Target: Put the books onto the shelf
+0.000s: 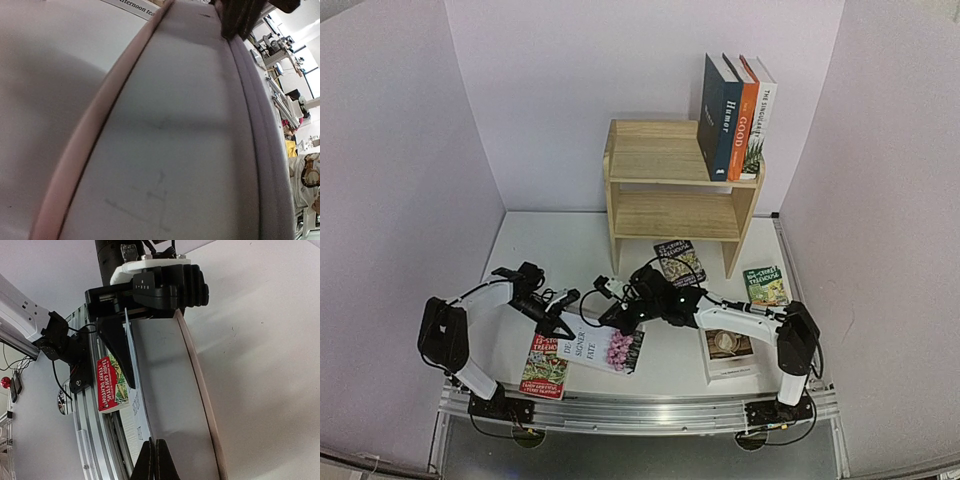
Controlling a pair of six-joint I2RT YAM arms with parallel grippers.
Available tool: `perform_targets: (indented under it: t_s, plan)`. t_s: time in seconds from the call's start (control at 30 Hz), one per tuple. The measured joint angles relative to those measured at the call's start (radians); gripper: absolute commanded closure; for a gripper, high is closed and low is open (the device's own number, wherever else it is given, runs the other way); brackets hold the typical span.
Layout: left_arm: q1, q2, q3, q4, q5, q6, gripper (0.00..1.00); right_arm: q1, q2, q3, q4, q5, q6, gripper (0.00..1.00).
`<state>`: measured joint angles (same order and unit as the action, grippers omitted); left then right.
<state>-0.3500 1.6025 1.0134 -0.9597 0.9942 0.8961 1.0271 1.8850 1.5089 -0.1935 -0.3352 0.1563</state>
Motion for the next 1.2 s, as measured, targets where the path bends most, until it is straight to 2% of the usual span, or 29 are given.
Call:
perform_targets:
  t_s: [0.1, 0.17, 0.27, 0.33, 0.37, 0.53, 0.7, 0.83, 0.93, 1.07, 1.2]
  plan:
    - [-0.004, -0.005, 0.017, -0.039, -0.001, -0.021, 0.77, -0.001, -0.005, 0.000, -0.001, 0.004, -0.012, 1.00]
    - [-0.004, -0.008, 0.039, -0.068, -0.006, -0.044, 0.78, -0.001, -0.011, 0.000, 0.003, 0.015, -0.017, 0.97]
    - [-0.005, -0.017, 0.084, -0.110, -0.010, -0.108, 0.78, -0.003, -0.028, -0.001, 0.013, 0.081, -0.020, 0.51]
    - [-0.006, -0.028, 0.111, -0.123, -0.002, -0.170, 0.78, -0.002, -0.046, -0.005, 0.019, 0.173, -0.018, 0.38]
    - [-0.009, -0.036, 0.124, -0.124, 0.003, -0.207, 0.76, 0.000, -0.056, -0.009, 0.020, 0.228, -0.019, 0.35]
    - [-0.011, -0.101, 0.138, -0.069, -0.020, -0.498, 0.76, 0.022, -0.117, -0.026, 0.017, 0.534, -0.089, 0.28]
    - [0.001, -0.115, 0.176, -0.036, -0.042, -0.786, 0.76, 0.111, -0.157, -0.060, 0.116, 0.770, -0.322, 0.19]
    - [0.071, -0.115, 0.183, 0.006, -0.019, -0.998, 0.76, 0.244, -0.163, -0.205, 0.335, 0.835, -0.571, 0.15]
    - [0.140, -0.115, 0.157, 0.085, 0.021, -1.156, 0.76, 0.316, -0.120, -0.246, 0.430, 0.848, -0.709, 0.15]
    - [0.165, -0.111, 0.110, 0.148, 0.061, -1.296, 0.75, 0.345, -0.016, -0.234, 0.531, 0.887, -0.844, 0.13]
    - [0.159, -0.109, 0.107, 0.177, 0.100, -1.353, 0.75, 0.336, 0.117, -0.192, 0.659, 0.967, -0.997, 0.13]
